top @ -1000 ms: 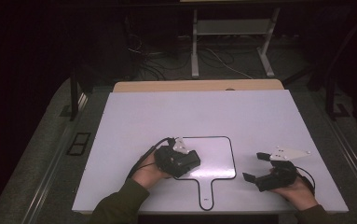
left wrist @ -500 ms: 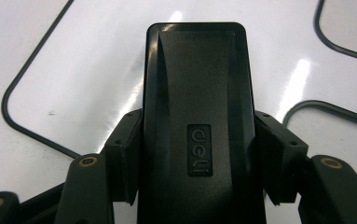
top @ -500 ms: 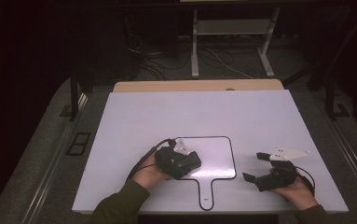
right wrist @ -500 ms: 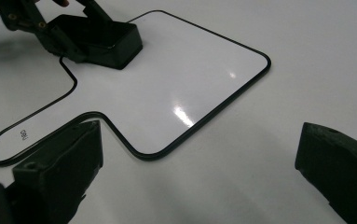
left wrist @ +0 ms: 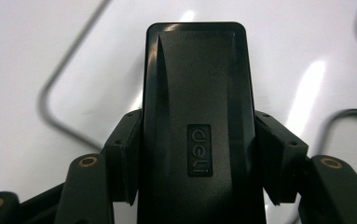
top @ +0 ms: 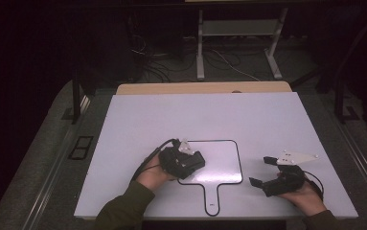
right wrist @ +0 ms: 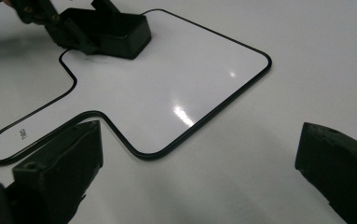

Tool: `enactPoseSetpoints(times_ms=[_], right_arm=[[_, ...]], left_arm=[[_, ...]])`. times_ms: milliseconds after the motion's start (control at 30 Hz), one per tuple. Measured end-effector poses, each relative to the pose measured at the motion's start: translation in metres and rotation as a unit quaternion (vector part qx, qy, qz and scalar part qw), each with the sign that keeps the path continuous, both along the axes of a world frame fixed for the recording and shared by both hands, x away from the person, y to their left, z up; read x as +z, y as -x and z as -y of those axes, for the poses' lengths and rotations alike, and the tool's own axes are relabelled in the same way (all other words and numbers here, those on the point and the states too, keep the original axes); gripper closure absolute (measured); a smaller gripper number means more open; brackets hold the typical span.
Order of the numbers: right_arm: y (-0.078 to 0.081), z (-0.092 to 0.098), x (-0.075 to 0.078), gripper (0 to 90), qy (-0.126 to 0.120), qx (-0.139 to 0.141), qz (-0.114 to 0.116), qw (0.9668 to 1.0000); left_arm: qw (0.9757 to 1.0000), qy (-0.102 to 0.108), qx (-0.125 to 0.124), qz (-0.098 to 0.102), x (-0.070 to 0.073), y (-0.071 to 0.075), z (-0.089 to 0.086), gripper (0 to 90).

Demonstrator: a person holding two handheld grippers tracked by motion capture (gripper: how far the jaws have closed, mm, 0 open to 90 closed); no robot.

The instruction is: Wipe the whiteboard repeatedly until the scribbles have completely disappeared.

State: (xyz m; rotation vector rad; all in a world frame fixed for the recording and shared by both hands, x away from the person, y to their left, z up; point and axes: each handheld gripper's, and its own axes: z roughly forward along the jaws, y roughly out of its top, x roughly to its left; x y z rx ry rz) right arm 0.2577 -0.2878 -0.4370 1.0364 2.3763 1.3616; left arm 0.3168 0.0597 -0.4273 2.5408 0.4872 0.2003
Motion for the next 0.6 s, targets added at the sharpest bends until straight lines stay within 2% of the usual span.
enactPoseSetpoints(times_ms=[67, 133, 300, 400, 433, 533, 600], right_arm=[[0.0, 0.0, 0.0, 0.0, 0.0, 0.0, 0.001, 1.0], [0.0, 0.0, 0.0, 0.0, 0.0, -0.001, 0.0, 1.0], [0.0, 0.0, 0.0, 0.0, 0.0, -0.001, -0.001, 1.0], [0.0, 0.0, 0.0, 0.0, 0.0, -0.002, -0.002, 1.0], [0.0, 0.0, 0.0, 0.0, 0.0, -0.002, -0.002, 1.0], [-0.001, 0.0, 0.0, 0.0, 0.001, 0.0, -0.002, 1.0], [-0.001, 0.0, 0.0, 0.0, 0.002, 0.0, -0.002, 1.0]], left_arm=[[1.0, -0.001, -0.009, 0.003, 0.0, 0.006, 0.006, 39.3], [0.9999, -0.005, -0.015, 0.002, 0.001, 0.003, 0.008, 39.3], [0.9996, -0.013, 0.017, 0.019, 0.001, -0.015, 0.004, 39.3], [0.9996, -0.008, 0.023, 0.014, 0.0, -0.022, 0.002, 39.3], [0.9996, -0.014, 0.017, 0.016, 0.001, -0.021, 0.003, 39.3], [1.0, -0.006, -0.001, 0.001, 0.001, -0.013, 0.01, 39.3], [0.9998, -0.006, -0.021, -0.002, 0.001, -0.005, 0.016, 39.2]])
